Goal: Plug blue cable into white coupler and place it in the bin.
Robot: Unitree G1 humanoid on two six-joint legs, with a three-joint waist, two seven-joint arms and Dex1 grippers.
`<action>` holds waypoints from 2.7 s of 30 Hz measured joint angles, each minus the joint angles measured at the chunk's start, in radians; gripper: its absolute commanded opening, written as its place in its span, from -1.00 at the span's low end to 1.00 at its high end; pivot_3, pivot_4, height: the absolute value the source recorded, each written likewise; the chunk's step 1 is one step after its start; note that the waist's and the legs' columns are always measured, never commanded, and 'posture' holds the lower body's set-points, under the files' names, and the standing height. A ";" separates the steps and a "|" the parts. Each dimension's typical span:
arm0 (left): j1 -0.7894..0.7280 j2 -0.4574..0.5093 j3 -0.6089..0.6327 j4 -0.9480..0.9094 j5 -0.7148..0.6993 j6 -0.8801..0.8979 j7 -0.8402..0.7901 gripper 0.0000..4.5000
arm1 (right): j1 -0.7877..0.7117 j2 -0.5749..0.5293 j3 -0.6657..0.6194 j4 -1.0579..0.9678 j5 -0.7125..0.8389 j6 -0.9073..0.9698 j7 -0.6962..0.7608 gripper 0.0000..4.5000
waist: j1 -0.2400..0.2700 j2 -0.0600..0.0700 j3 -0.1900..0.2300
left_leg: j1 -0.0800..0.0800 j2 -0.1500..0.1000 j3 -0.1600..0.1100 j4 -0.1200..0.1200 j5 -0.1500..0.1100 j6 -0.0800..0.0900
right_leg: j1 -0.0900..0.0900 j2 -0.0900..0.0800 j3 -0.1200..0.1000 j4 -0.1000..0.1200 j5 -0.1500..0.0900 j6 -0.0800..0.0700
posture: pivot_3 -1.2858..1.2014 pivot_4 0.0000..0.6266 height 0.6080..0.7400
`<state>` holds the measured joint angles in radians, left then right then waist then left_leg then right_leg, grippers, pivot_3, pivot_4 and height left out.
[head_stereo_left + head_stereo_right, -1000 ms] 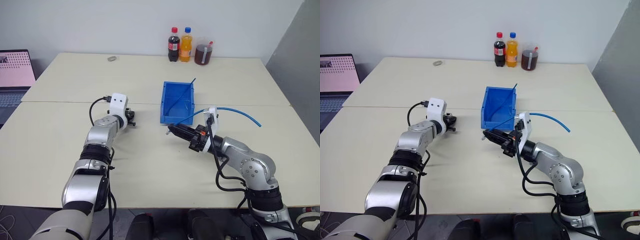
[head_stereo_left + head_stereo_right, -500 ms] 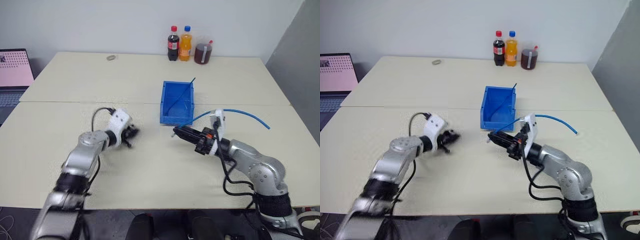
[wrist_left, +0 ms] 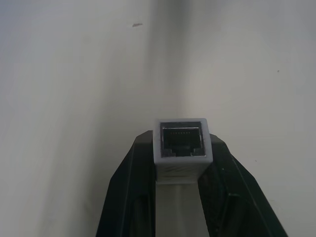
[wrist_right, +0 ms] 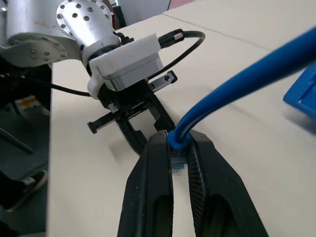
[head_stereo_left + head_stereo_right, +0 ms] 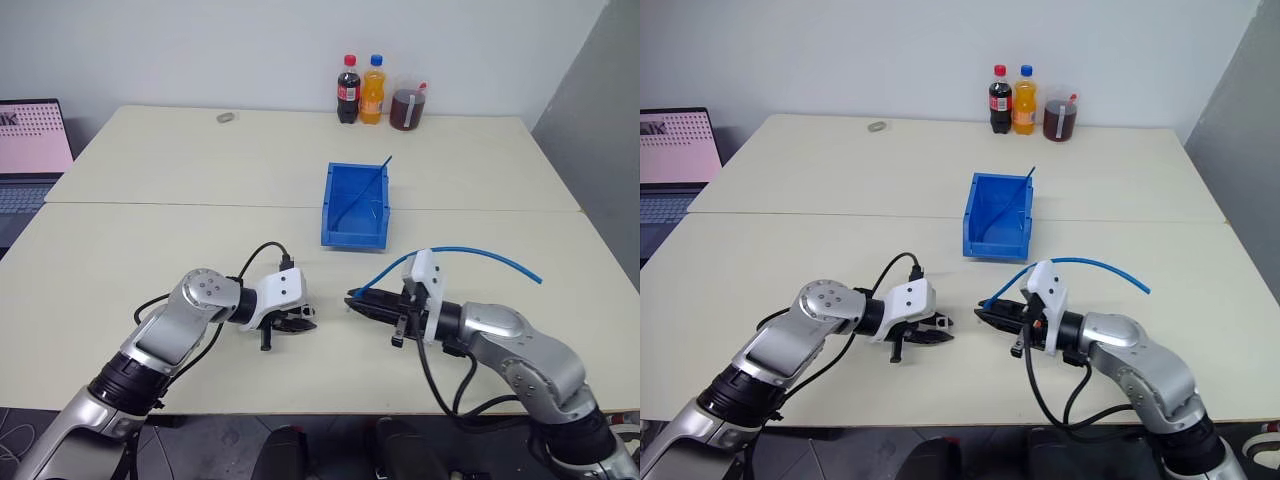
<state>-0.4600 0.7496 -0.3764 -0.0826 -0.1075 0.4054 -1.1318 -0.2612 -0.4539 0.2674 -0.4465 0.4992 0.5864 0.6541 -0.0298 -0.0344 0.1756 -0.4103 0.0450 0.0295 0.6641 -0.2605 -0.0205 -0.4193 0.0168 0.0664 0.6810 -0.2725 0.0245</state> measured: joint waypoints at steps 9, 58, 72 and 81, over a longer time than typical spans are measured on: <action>-0.005 -0.006 -0.002 0.025 0.015 -0.044 -0.039 -0.65 | -0.084 0.123 0.145 0.238 -0.194 -0.241 0.076 -0.94 | 0.000 0.000 -0.001 | 0.001 0.000 0.000 0.000 0.000 0.000 | 0.000 0.000 0.000 0.001 0.002 -0.003 | 0.03 -0.52 1.00; 0.000 -0.015 0.029 0.153 0.016 -0.174 -0.106 -0.65 | -0.265 0.211 0.224 0.508 -0.408 -0.398 0.295 -0.94 | -0.008 0.001 -0.008 | 0.016 0.002 0.001 -0.001 0.000 0.000 | 0.013 0.004 0.001 0.002 0.001 -0.006 | 0.03 -0.52 1.00; 0.016 -0.021 0.030 0.154 0.021 -0.174 -0.092 -0.65 | -0.257 0.227 0.210 0.508 -0.401 -0.317 0.298 -0.94 | -0.011 0.008 -0.020 | 0.017 0.001 0.001 -0.001 0.000 0.000 | 0.014 0.005 0.001 0.002 0.000 -0.004 | 0.03 -0.52 1.00; 0.023 -0.026 0.034 0.153 0.030 -0.169 -0.093 -0.65 | -0.295 0.246 0.226 0.560 -0.408 -0.282 0.324 -0.94 | -0.012 0.009 -0.025 | 0.019 0.001 0.002 -0.001 0.000 0.000 | 0.015 0.005 0.002 0.002 0.000 -0.004 | 0.03 -0.52 1.00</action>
<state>-0.4370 0.7233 -0.3424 0.0700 -0.0776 0.2360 -1.2246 -0.5559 -0.2079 0.4934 0.1137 0.0917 0.3040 0.9777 -0.0417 -0.0250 0.1503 -0.3917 0.0462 0.0314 0.6626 -0.2608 -0.0202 -0.4047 0.0220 0.0686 0.6827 -0.2730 0.0205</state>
